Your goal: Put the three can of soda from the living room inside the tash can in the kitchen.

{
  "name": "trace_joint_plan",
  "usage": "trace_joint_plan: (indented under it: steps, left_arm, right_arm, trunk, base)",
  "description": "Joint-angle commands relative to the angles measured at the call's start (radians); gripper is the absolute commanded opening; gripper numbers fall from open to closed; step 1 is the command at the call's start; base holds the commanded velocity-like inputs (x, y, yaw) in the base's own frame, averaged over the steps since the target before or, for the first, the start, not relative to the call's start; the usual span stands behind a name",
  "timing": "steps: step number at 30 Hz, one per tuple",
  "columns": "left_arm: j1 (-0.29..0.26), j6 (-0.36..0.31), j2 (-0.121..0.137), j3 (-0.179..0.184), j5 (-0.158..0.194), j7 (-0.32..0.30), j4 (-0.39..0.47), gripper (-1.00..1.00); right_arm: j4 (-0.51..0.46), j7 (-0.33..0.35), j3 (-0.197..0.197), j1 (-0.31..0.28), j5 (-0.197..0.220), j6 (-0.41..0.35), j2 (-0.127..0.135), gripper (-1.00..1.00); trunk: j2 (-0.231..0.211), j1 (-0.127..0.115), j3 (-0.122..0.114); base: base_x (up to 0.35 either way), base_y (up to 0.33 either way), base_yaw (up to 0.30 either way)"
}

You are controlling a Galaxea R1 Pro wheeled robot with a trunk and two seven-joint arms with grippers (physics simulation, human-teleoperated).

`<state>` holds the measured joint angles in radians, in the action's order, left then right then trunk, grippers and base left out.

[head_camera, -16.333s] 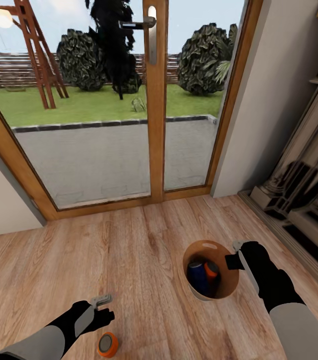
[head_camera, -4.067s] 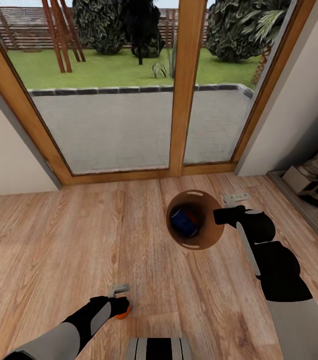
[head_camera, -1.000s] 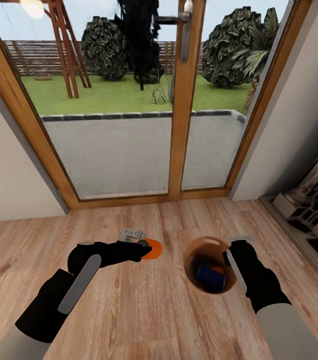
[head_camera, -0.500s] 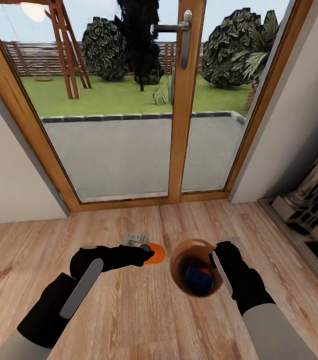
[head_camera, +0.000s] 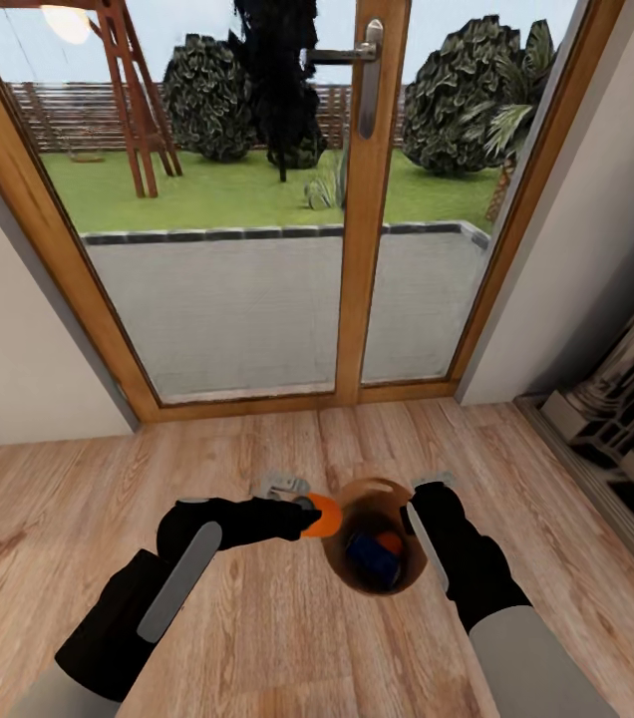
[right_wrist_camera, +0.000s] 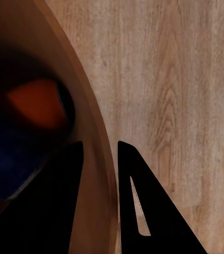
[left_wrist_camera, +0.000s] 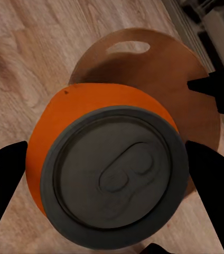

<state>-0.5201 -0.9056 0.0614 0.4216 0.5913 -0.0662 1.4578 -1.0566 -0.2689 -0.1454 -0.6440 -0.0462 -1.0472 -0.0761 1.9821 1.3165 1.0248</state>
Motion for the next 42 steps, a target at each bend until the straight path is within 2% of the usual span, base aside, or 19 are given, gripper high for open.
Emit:
trace_joint_plan:
  steps: [1,7,13,18,26,31,34,38,42]
  left_arm:
    - [0.0,0.001,-0.005,0.003,-0.001,0.0,-0.002,-1.0]
    - [0.0,0.023,-0.023,0.027,-0.003,0.001,-0.028,-1.0]
    - [-0.001,0.094,-0.036,0.043,-0.004,0.003,-0.13,-1.0]
    - [-0.002,0.146,-0.063,0.046,-0.007,0.006,-0.202,-1.0]
    - [-0.003,0.228,-0.101,0.051,-0.01,0.007,-0.317,-1.0]
    - [-0.004,0.271,-0.112,0.053,-0.013,0.008,-0.359,-1.0]
    - [-0.004,0.312,-0.131,0.055,-0.013,0.007,-0.421,-1.0]
    - [-0.004,0.342,-0.141,0.055,-0.013,0.006,-0.462,-1.0]
    - [-0.004,0.364,-0.145,0.055,-0.028,0.006,-0.48,-1.0]
  right_arm:
    - [0.0,0.002,-0.001,0.0,-0.001,0.0,0.0,-1.0]
    - [-0.001,0.003,-0.017,0.0,-0.001,0.0,-0.005,-1.0]
    - [-0.003,0.006,-0.04,0.0,0.0,0.0,-0.017,-1.0]
    - [-0.003,0.006,-0.069,0.0,0.001,0.0,-0.024,-1.0]
    - [-0.003,0.007,-0.09,0.001,0.002,0.0,-0.042,-1.0]
    - [-0.005,0.007,-0.114,0.002,0.002,0.0,-0.045,-1.0]
    - [-0.008,0.007,-0.132,0.002,0.005,0.0,-0.049,-1.0]
    - [-0.011,0.007,-0.141,0.003,0.005,0.0,-0.055,-1.0]
    - [-0.013,0.007,-0.145,0.003,0.006,0.0,-0.058,-1.0]
  trunk:
    - [0.0,0.0,0.0]
    - [0.0,0.0,0.0]
    - [0.0,0.0,0.0]
    - [0.0,0.0,0.0]
    - [0.0,0.0,0.0]
    - [0.0,0.0,0.0]
    - [0.0,0.0,0.0]
    - [0.0,0.0,0.0]
    - [0.0,0.0,0.0]
  base:
    - [0.0,0.0,0.0]
    - [0.0,0.0,0.0]
    - [0.0,0.0,0.0]
    - [0.0,0.0,0.0]
    - [0.0,0.0,0.0]
    - [0.0,0.0,0.0]
    - [0.0,0.0,0.0]
    - [0.0,0.0,0.0]
    - [0.0,0.0,0.0]
